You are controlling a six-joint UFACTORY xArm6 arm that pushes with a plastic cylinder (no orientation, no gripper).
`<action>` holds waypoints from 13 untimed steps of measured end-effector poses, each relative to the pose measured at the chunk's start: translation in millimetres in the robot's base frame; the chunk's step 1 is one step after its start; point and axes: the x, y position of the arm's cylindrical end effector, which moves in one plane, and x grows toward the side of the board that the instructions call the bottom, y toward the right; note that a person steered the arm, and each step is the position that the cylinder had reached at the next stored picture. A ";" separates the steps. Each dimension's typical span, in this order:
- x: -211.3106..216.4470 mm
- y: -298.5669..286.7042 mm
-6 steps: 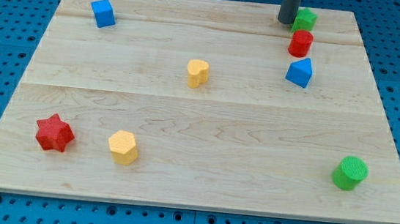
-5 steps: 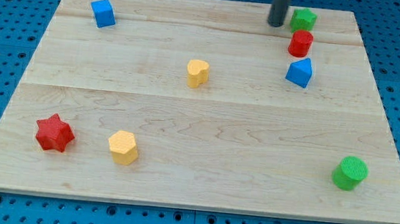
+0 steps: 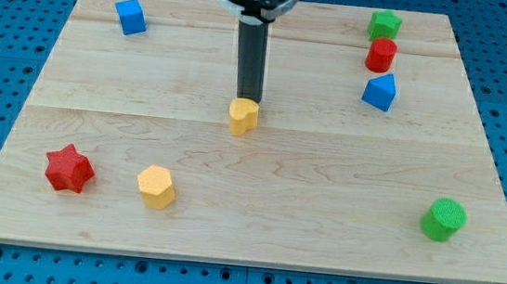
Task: Move the yellow heart below the blue triangle
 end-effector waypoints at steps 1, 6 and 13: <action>19.2 -40.4; 91.1 17.8; 46.3 103.4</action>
